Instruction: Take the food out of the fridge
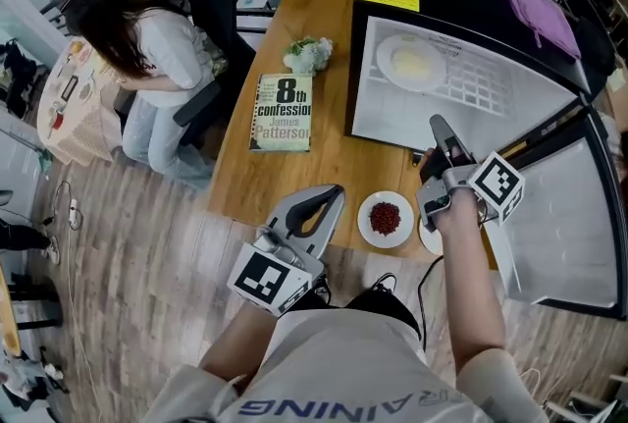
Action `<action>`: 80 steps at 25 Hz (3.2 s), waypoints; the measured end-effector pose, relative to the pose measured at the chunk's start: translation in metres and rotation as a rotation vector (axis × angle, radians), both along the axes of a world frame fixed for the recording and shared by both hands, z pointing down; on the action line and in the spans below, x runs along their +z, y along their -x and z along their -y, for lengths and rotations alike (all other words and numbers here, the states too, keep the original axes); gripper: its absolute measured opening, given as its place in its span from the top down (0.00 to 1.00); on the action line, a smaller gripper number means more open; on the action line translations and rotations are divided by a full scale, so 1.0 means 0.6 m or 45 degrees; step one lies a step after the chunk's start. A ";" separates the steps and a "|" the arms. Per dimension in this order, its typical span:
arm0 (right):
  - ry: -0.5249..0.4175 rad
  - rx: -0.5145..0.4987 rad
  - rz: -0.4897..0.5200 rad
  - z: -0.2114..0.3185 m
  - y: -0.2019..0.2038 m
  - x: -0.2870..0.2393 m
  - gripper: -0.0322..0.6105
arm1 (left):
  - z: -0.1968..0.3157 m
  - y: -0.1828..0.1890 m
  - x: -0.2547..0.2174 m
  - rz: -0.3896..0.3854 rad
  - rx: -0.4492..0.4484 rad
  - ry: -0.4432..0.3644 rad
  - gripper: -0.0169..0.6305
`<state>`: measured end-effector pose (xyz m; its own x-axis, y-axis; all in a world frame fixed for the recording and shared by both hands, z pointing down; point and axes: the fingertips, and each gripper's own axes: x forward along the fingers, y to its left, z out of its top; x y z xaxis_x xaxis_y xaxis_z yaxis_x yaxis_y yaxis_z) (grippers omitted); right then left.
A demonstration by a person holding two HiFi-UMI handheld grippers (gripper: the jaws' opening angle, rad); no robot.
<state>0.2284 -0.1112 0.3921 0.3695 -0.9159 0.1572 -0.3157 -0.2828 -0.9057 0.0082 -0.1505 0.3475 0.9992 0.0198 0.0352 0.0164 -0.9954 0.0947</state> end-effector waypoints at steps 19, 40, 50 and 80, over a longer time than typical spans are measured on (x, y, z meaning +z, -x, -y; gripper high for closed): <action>-0.159 0.152 0.408 0.115 -0.088 0.057 0.76 | 0.054 0.004 0.029 0.057 -0.070 0.040 0.96; -0.266 0.178 0.495 0.097 -0.081 0.062 0.90 | 0.056 0.002 0.036 0.053 -0.045 0.042 0.96; -0.259 0.129 0.491 0.115 -0.091 0.069 0.85 | 0.056 -0.016 0.042 0.056 -0.022 0.036 0.96; -0.310 0.049 0.457 0.019 -0.022 0.038 0.88 | 0.048 -0.004 0.029 0.051 -0.062 0.040 0.96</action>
